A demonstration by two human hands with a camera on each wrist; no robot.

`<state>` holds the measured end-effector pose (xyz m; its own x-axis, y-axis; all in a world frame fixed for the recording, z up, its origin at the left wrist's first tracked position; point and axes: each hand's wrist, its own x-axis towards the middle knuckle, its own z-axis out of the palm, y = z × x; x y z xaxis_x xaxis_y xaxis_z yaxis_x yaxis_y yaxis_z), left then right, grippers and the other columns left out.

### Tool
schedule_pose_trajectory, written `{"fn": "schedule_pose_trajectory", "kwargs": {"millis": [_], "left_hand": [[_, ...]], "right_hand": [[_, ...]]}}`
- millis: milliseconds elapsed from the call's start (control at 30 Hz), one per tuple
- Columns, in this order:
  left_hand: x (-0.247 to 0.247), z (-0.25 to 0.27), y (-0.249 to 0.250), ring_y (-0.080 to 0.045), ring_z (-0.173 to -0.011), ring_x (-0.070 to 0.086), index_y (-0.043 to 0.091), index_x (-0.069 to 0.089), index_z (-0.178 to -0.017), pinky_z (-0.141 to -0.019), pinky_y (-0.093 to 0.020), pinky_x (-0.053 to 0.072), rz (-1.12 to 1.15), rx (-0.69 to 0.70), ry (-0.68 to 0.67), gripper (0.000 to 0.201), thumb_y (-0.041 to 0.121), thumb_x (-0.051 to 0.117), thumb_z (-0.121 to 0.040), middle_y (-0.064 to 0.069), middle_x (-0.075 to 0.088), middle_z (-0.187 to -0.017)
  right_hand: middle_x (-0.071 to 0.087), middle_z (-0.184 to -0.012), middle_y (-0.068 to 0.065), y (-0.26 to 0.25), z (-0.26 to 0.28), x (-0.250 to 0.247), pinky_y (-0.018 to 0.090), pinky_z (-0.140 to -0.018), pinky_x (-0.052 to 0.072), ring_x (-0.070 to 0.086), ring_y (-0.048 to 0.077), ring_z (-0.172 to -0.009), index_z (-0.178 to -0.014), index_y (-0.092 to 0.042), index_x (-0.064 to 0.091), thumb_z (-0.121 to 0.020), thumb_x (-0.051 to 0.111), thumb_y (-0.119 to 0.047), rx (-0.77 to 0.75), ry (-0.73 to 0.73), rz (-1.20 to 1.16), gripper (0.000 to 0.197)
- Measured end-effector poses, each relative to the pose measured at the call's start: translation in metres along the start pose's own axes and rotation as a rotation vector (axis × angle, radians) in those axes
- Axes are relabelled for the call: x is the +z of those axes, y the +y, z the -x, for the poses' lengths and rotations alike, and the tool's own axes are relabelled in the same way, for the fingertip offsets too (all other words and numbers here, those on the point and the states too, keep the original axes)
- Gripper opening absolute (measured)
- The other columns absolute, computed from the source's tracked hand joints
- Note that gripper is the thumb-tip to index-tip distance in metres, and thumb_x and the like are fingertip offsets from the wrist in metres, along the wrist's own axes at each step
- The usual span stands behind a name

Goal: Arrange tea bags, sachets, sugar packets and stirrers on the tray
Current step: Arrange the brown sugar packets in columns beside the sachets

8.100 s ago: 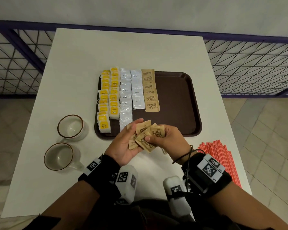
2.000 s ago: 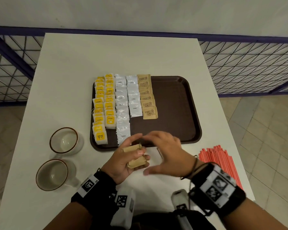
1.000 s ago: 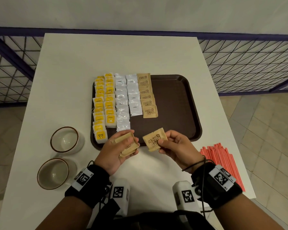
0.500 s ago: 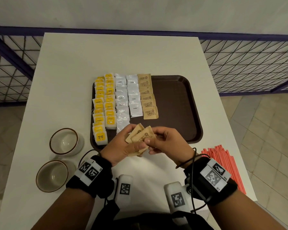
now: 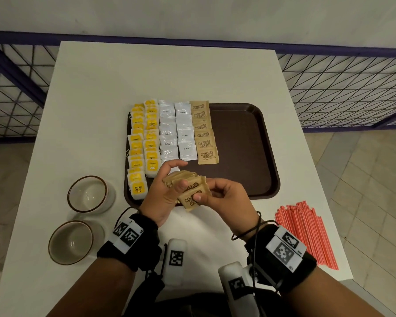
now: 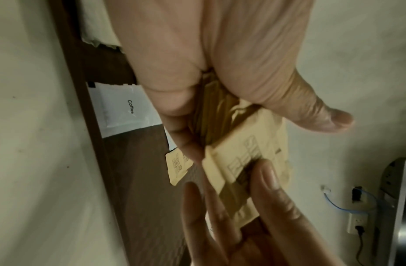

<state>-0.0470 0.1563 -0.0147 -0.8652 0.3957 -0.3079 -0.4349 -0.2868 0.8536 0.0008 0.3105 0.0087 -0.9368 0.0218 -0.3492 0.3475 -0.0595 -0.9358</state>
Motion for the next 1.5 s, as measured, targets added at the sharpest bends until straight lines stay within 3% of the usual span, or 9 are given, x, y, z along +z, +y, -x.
{"fn": "schedule_pose_trajectory", "kwargs": {"millis": [267,567,733,900,1000,1133,1267,1400,1500], "left_hand": [[0.005,0.000,0.002,-0.024,-0.087,0.066,0.018,0.053,-0.120,-0.067,-0.035,0.056,0.148,0.013,-0.022,0.089,0.057,0.084,-0.046,-0.013,0.064,-0.098],[0.008,0.001,0.012,-0.023,-0.087,0.067,0.020,0.052,-0.122,-0.069,-0.037,0.057,0.272,0.018,-0.107,0.099,0.061,0.083,-0.038,-0.006,0.065,-0.092],[0.006,0.003,0.011,-0.029,-0.099,0.064,0.023,0.056,-0.122,-0.078,-0.041,0.055,0.294,0.028,-0.143,0.094,0.062,0.081,-0.040,-0.012,0.065,-0.107],[0.010,0.005,0.007,-0.028,-0.103,0.064,0.023,0.052,-0.123,-0.081,-0.040,0.054,0.400,0.003,-0.106,0.093,0.061,0.082,-0.043,-0.012,0.068,-0.107],[0.009,0.004,0.004,-0.030,-0.106,0.063,0.025,0.054,-0.122,-0.083,-0.043,0.054,0.451,-0.023,-0.073,0.086,0.055,0.084,-0.048,-0.015,0.066,-0.112],[0.004,0.003,0.004,-0.032,-0.101,0.064,0.024,0.059,-0.111,-0.077,-0.045,0.055,0.507,-0.041,0.013,0.054,0.039,0.080,-0.064,-0.011,0.067,-0.102],[-0.007,-0.008,0.016,-0.018,-0.072,0.061,0.017,0.066,-0.092,-0.057,-0.028,0.051,0.057,-0.137,0.171,0.010,0.014,0.056,-0.089,-0.002,0.060,-0.072],[-0.005,-0.037,0.020,-0.011,-0.064,0.059,0.021,0.067,-0.084,-0.053,-0.019,0.044,-0.678,-0.127,-0.034,0.014,0.016,0.056,-0.092,0.003,0.063,-0.075],[0.004,-0.066,0.023,-0.009,-0.065,0.057,0.016,0.066,-0.091,-0.048,-0.008,0.040,-0.912,-0.116,-0.160,0.013,0.020,0.054,-0.093,0.006,0.062,-0.078]], "right_hand": [[0.064,-0.096,0.005,0.006,-0.004,0.005,0.053,-0.078,0.055,0.064,0.028,-0.090,-0.083,-0.011,0.073,-0.072,0.077,-0.004,-0.177,0.146,0.090,0.014],[0.067,-0.099,0.006,0.002,0.002,0.008,0.055,-0.085,0.053,0.064,0.026,-0.097,-0.084,-0.007,0.073,-0.070,0.074,0.001,-0.238,0.062,-0.046,0.016],[0.066,-0.098,0.012,-0.001,0.001,0.006,0.054,-0.085,0.053,0.065,0.027,-0.095,-0.087,0.003,0.070,-0.069,0.074,-0.002,-0.255,0.081,-0.036,0.019],[0.066,-0.097,0.015,-0.007,0.000,0.000,0.045,-0.088,0.054,0.066,0.024,-0.090,-0.082,0.000,0.069,-0.070,0.072,0.009,-0.225,0.082,-0.102,0.015],[0.068,-0.094,0.017,-0.009,-0.001,0.000,0.047,-0.086,0.055,0.067,0.029,-0.088,-0.078,0.004,0.067,-0.068,0.073,0.006,-0.171,0.064,-0.189,0.012],[0.072,-0.081,0.011,-0.009,-0.004,-0.006,0.035,-0.074,0.059,0.070,0.025,-0.076,-0.070,-0.013,0.069,-0.067,0.074,0.003,-0.096,0.042,-0.335,0.017],[0.072,-0.085,0.014,-0.004,-0.006,-0.027,0.033,-0.071,0.059,0.070,0.027,-0.077,-0.072,-0.007,0.065,-0.069,0.071,0.003,-0.003,0.086,-0.299,0.012],[0.073,-0.087,0.014,0.008,-0.017,-0.050,0.031,-0.073,0.059,0.071,0.027,-0.080,-0.083,0.003,0.063,-0.077,0.065,0.009,0.106,0.097,-0.175,0.009],[0.073,-0.086,0.014,0.016,-0.033,-0.058,0.031,-0.074,0.059,0.070,0.027,-0.081,-0.082,0.000,0.064,-0.077,0.067,0.007,0.171,0.132,-0.143,0.009]]}}
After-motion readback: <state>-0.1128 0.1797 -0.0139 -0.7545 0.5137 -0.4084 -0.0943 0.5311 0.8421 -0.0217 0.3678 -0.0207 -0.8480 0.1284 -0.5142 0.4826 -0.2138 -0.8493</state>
